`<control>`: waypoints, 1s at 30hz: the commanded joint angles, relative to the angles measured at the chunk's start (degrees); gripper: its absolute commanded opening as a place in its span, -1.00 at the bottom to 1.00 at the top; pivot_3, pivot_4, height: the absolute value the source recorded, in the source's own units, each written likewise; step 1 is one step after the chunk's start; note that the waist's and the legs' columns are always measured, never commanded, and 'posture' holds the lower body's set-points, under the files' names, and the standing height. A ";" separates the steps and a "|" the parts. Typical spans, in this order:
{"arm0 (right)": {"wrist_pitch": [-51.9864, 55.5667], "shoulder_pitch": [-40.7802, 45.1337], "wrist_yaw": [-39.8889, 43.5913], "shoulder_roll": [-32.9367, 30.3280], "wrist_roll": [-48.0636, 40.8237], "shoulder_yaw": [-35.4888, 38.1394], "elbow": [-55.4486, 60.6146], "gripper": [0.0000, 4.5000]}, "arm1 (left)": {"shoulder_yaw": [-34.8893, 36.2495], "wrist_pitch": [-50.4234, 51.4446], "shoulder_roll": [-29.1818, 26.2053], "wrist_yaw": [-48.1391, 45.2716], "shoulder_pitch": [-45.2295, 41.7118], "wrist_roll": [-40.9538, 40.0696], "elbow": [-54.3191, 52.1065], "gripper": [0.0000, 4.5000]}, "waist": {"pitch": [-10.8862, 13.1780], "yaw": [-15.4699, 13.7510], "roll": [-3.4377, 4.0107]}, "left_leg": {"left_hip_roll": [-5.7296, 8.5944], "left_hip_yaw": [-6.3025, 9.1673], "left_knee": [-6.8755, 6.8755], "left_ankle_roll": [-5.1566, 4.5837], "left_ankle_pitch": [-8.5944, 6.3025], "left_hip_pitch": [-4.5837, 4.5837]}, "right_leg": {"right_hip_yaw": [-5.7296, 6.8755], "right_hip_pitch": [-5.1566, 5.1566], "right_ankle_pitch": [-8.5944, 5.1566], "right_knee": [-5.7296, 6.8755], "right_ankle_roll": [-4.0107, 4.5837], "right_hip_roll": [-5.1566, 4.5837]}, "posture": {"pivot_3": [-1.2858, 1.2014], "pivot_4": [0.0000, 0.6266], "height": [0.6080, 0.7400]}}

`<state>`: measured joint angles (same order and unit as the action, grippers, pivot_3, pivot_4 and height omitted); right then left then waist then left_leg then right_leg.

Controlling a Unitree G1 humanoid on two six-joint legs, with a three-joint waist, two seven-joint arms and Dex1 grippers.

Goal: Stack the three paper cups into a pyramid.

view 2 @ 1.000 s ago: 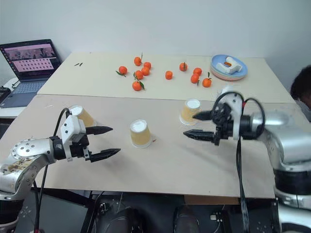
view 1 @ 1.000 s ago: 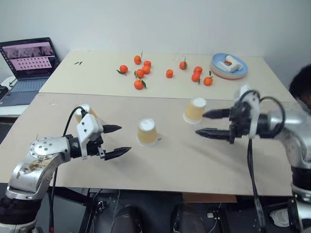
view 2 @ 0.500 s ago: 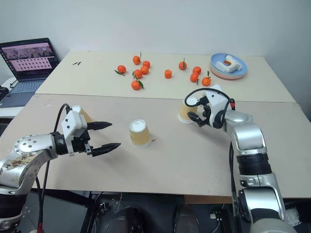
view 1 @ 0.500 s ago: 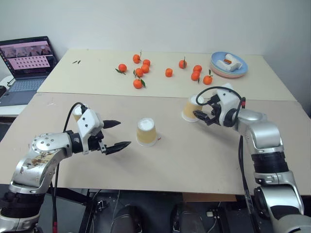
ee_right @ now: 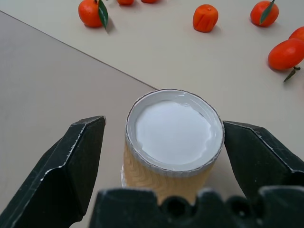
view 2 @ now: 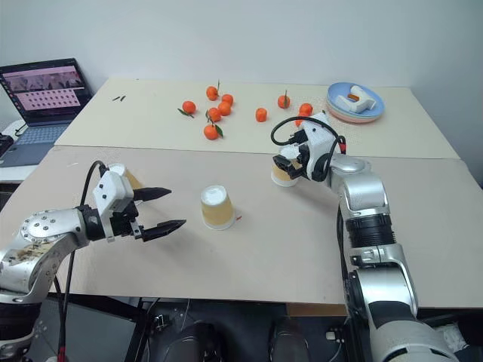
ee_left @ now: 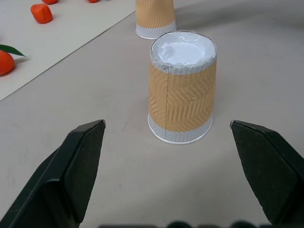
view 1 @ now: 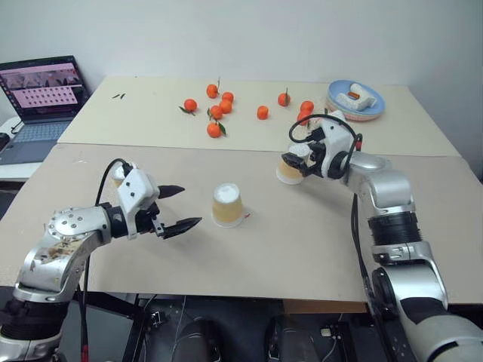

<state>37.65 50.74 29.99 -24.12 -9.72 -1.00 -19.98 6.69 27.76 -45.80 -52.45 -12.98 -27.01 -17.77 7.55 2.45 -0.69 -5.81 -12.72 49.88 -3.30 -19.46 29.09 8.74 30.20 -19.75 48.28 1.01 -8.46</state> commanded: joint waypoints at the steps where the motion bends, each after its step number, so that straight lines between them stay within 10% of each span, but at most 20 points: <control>1: -2.65 2.21 0.27 -0.24 0.40 0.90 -0.99 0.97 | 1.79 -0.80 -0.58 0.41 0.16 0.03 -1.84 1.00 | 0.00 0.02 0.00 | 0.00 0.00 0.00 0.00 0.00 0.00 | 0.00 0.00 0.00 0.00 0.00 0.00 | 0.03 -0.52 -0.17; 4: -3.27 2.39 0.38 -0.29 0.34 0.93 -1.91 0.97 | 1.95 -0.79 -0.59 0.53 0.26 -0.08 -1.89 1.00 | 0.00 0.08 0.00 | -0.01 0.00 0.01 0.00 0.00 0.00 | 0.00 0.00 0.00 0.02 0.00 0.00 | 0.03 -0.52 -0.17; 11: -4.41 2.35 0.94 -0.37 0.49 0.53 -2.12 0.20 | 1.96 -0.88 -0.54 0.44 0.44 -0.13 -1.93 1.00 | 0.00 0.11 0.00 | -0.01 0.00 0.00 0.00 0.00 0.00 | 0.00 0.01 0.00 0.02 0.00 0.00 | 0.03 -0.52 -0.17; 22: -2.70 1.53 4.16 -2.77 -1.60 2.13 2.49 0.20 | 1.32 -1.05 -0.43 0.25 0.39 0.19 -1.76 1.00 | 0.01 0.03 0.01 | -0.01 0.00 0.00 0.00 0.00 0.00 | -0.01 0.01 0.00 0.01 0.00 0.00 | 0.03 -0.52 -0.17; 30: 4.10 -9.31 28.72 -18.61 -13.07 -0.95 23.74 0.20 | 0.63 -0.67 -0.39 -0.09 -0.40 0.20 -1.38 1.00 | 0.03 -0.30 0.02 | -0.04 0.08 0.00 -0.01 0.00 -0.09 | 0.04 -0.16 0.02 -0.10 0.01 0.03 | 0.03 -0.52 -0.17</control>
<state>42.75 43.43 54.62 -41.36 -21.39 -0.74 0.41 6.73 27.73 -45.79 -52.50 -12.61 -26.95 -18.04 7.58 2.16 -0.67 -5.86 -12.63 49.87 -3.30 -19.45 28.92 8.79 29.99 -19.72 48.19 1.03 -8.43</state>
